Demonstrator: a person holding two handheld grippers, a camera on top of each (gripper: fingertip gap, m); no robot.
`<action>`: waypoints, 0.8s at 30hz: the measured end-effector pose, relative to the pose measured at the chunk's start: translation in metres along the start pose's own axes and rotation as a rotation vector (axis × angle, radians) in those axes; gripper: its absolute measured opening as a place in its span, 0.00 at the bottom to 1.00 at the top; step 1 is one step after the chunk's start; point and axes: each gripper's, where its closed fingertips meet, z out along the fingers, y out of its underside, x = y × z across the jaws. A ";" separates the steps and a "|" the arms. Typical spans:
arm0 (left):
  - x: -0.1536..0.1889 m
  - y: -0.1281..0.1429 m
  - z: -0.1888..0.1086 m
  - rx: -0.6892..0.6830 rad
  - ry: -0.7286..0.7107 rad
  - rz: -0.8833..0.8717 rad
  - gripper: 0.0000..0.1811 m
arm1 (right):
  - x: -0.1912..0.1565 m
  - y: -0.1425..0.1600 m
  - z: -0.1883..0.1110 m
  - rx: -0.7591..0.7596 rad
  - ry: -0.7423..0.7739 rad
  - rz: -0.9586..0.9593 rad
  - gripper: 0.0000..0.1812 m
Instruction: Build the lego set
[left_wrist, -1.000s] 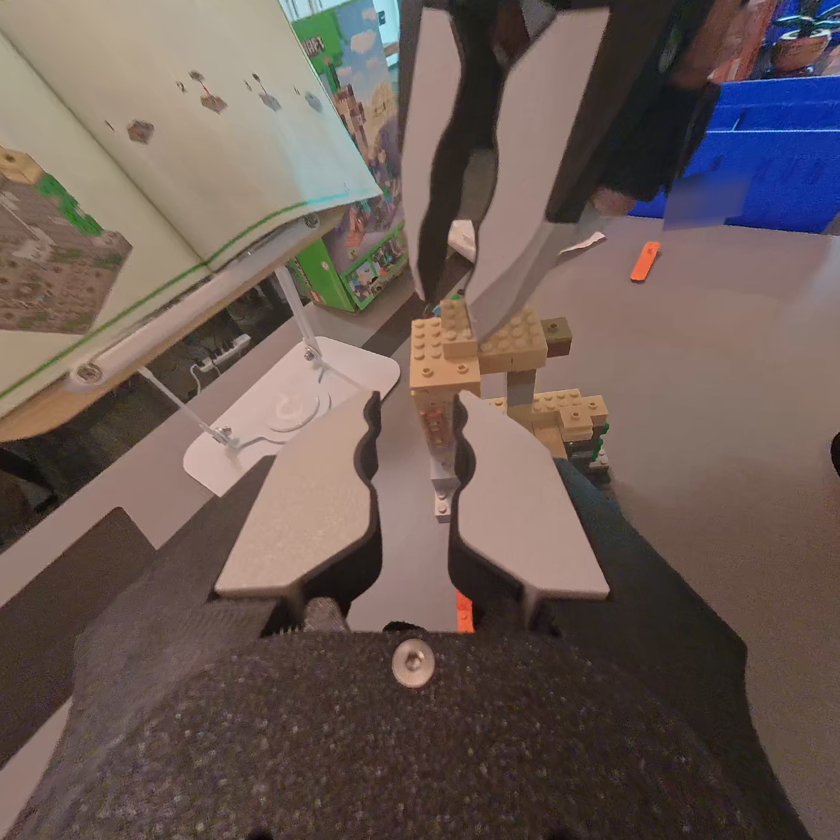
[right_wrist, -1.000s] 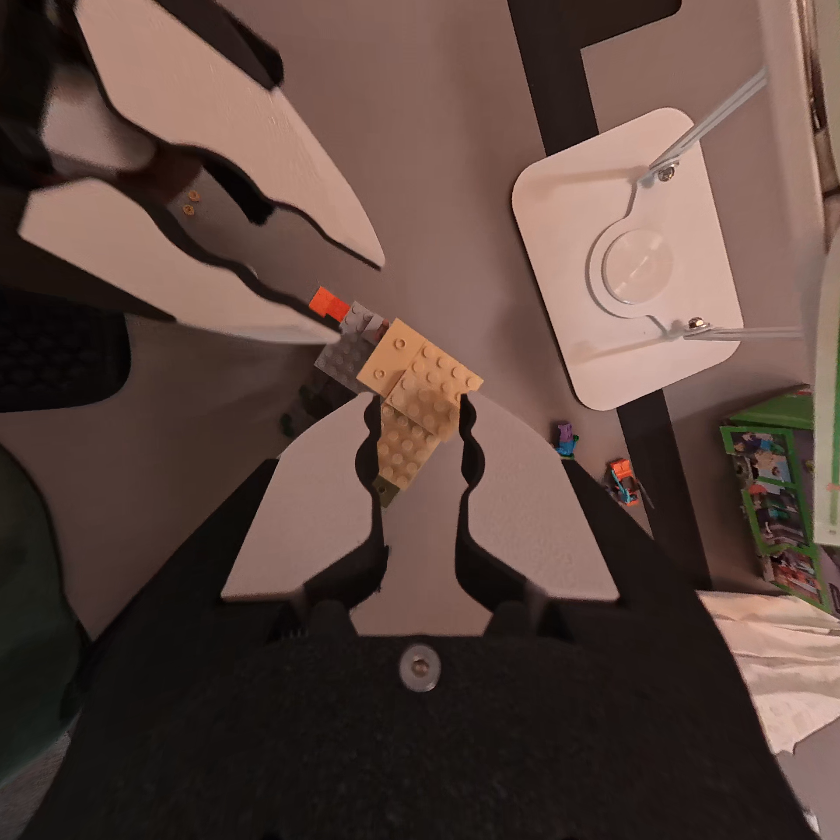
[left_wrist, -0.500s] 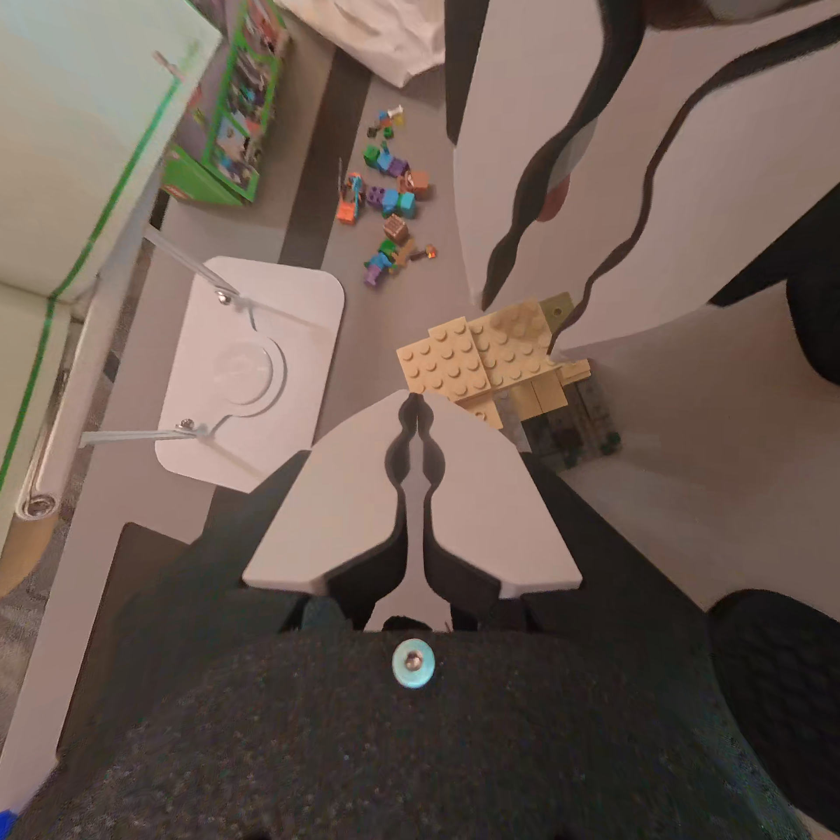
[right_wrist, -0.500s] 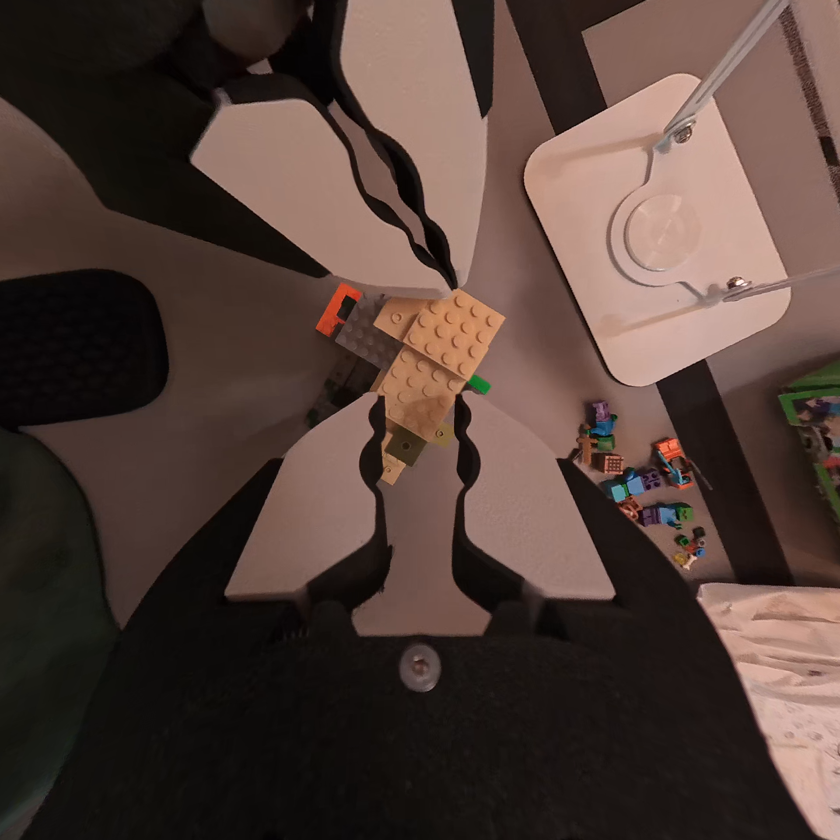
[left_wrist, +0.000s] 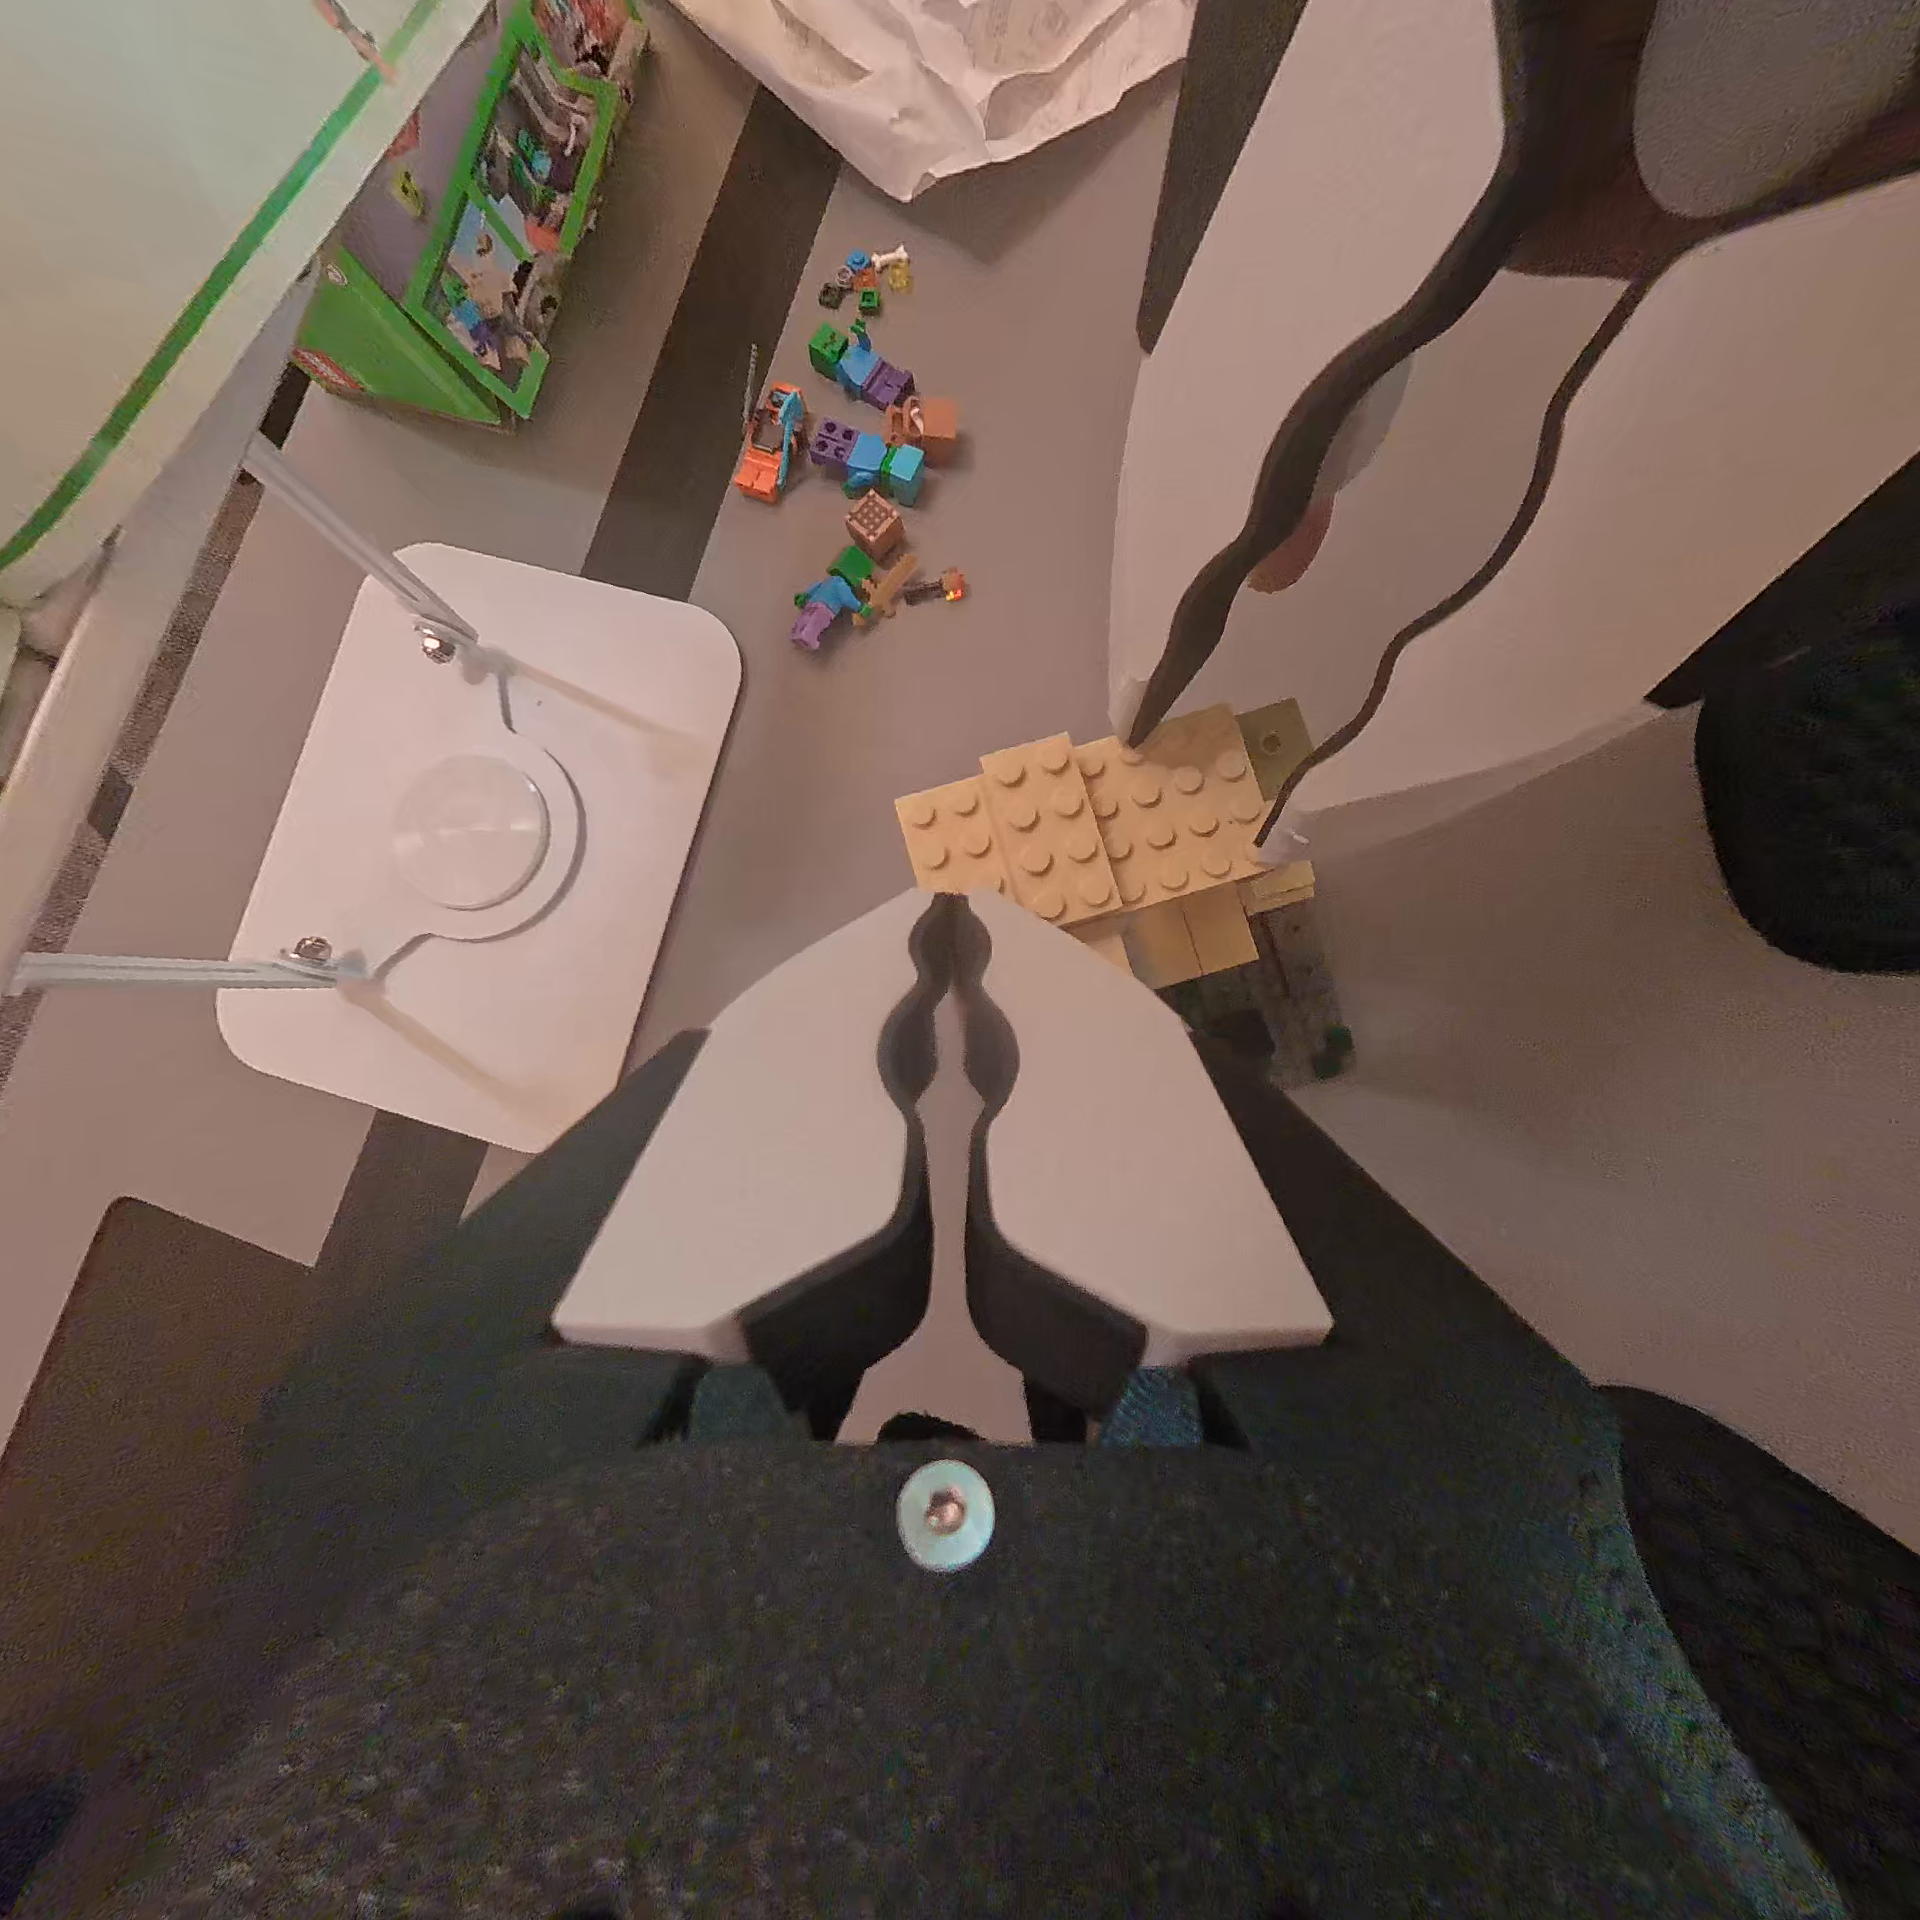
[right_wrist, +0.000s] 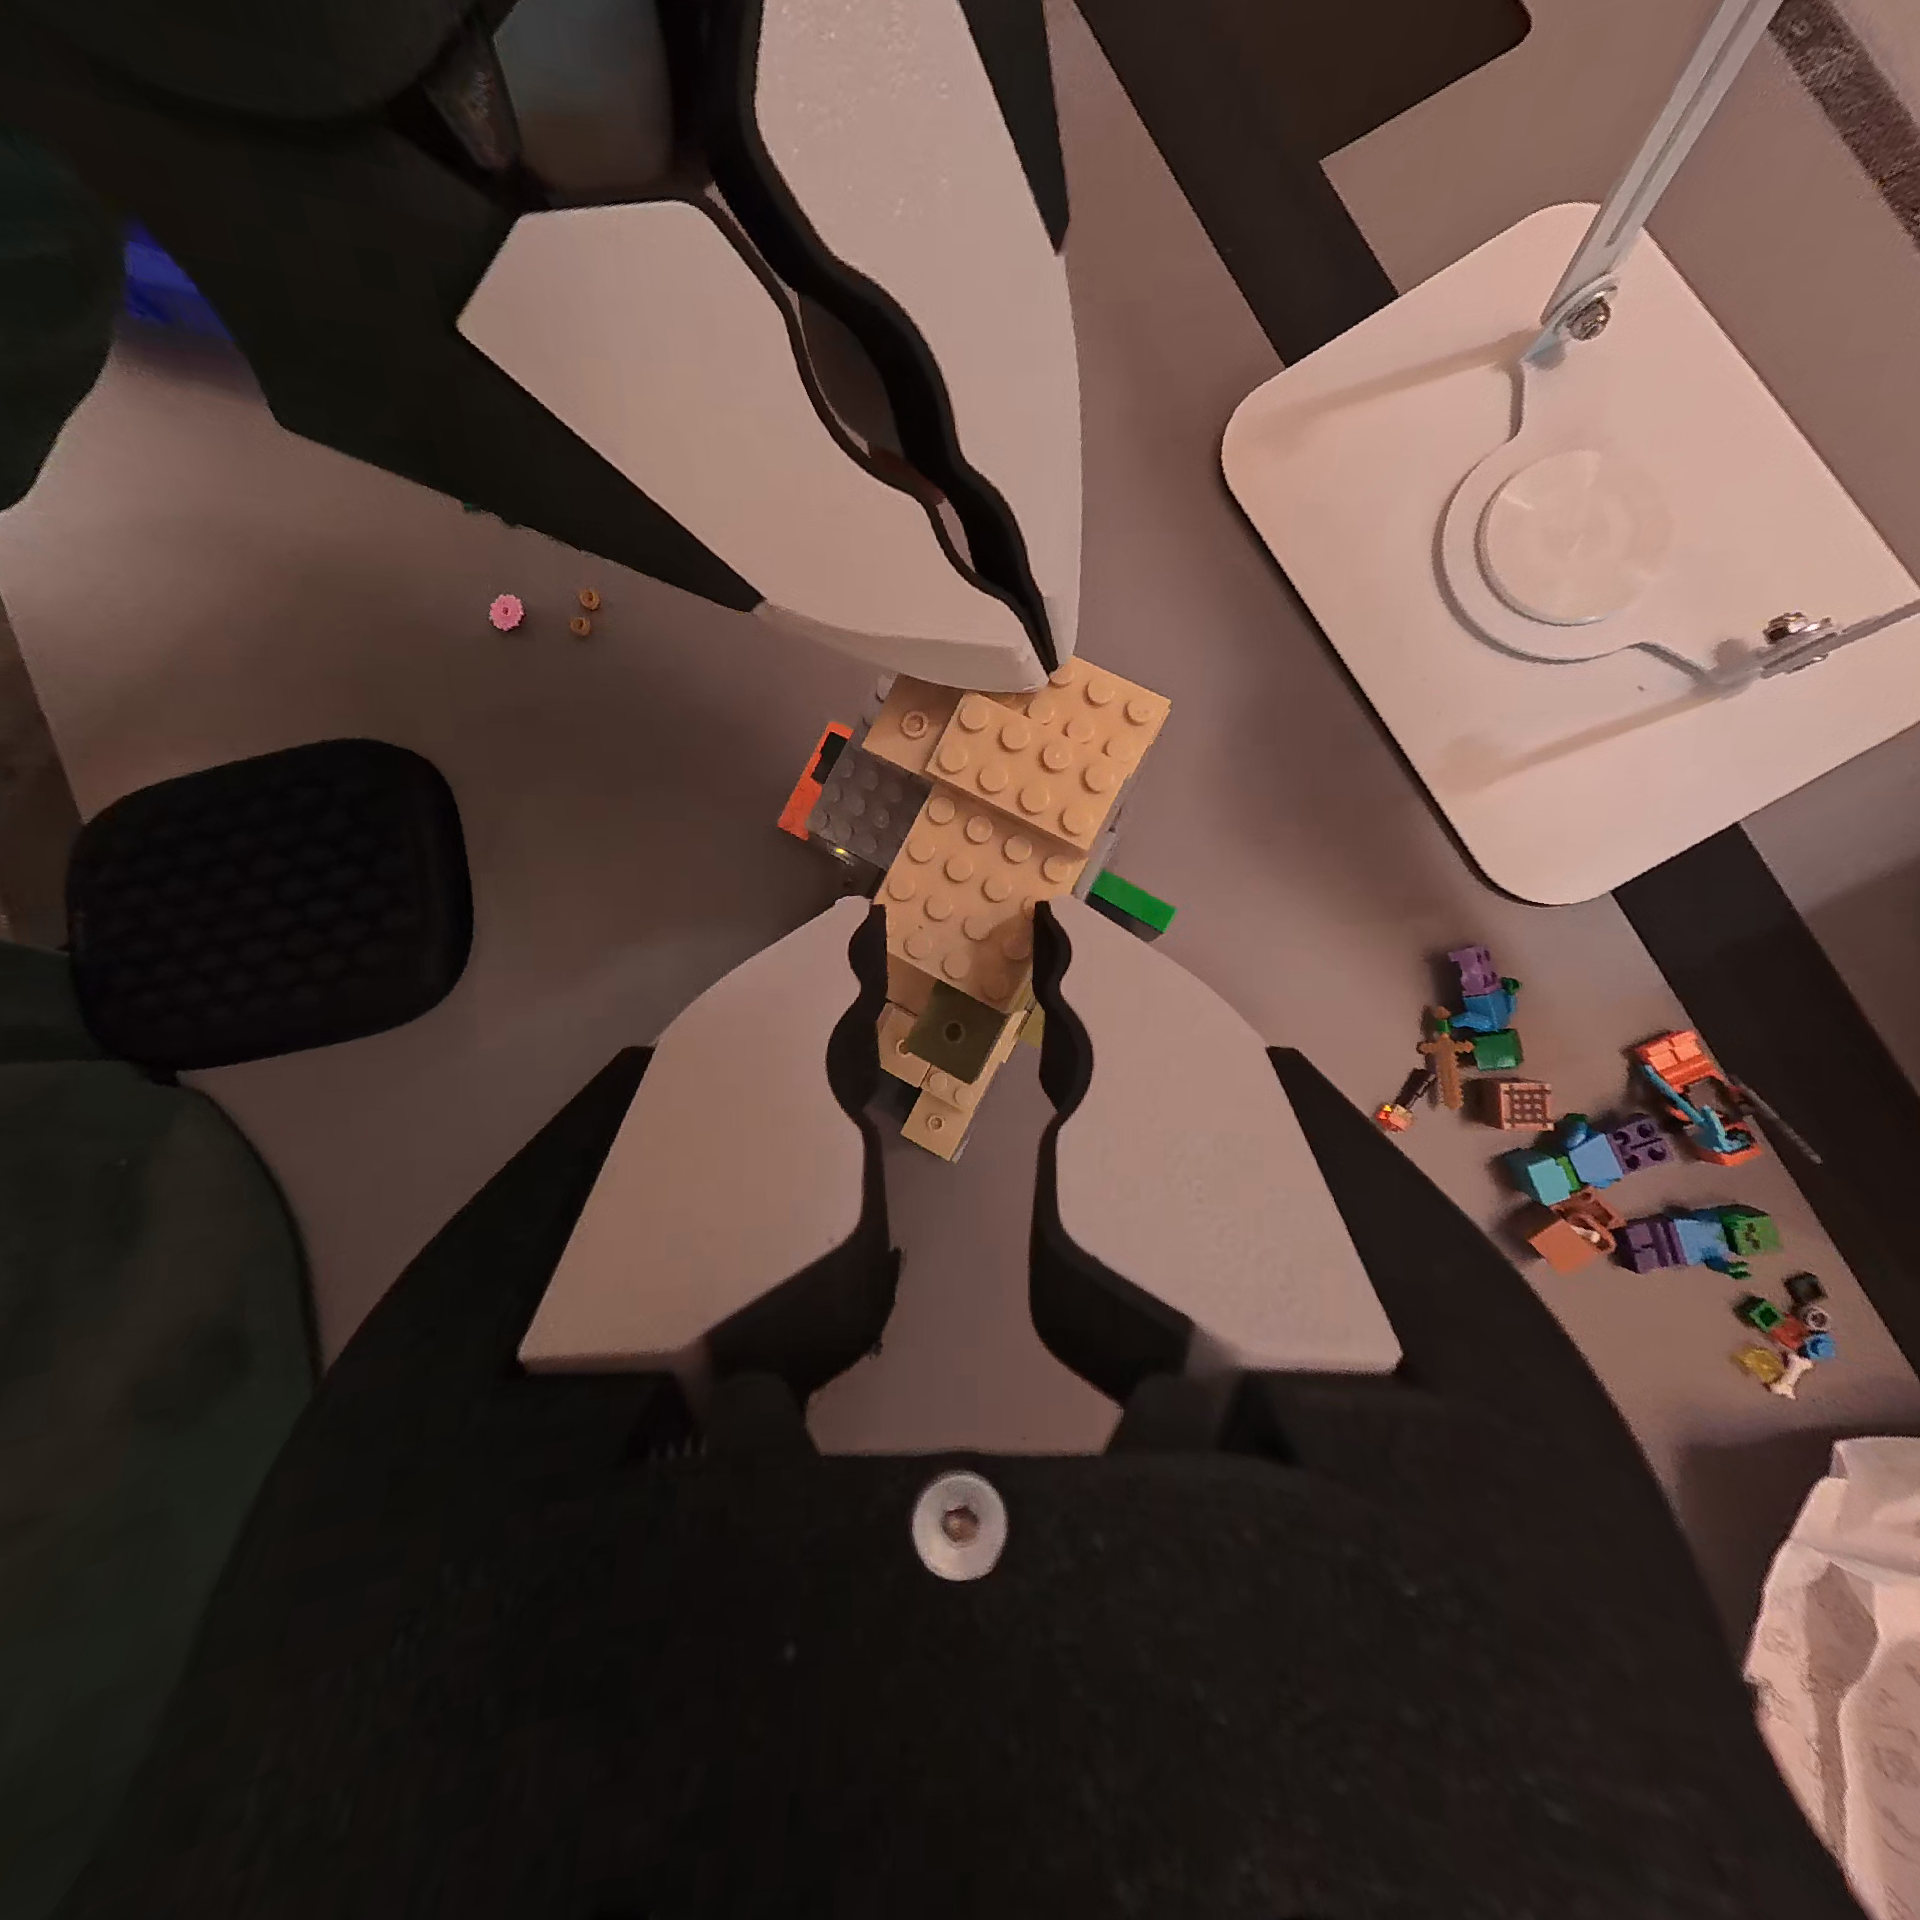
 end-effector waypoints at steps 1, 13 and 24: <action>0.000 0.000 0.000 0.009 0.003 -0.008 0.00 | 0.000 0.000 0.000 0.002 0.000 0.002 0.15; 0.002 -0.003 -0.004 0.166 -0.010 -0.033 0.00 | 0.011 -0.018 -0.008 0.058 -0.081 0.024 0.20; 0.002 0.047 -0.008 0.461 0.076 -0.210 0.27 | 0.001 0.019 -0.004 0.139 0.178 -0.059 0.37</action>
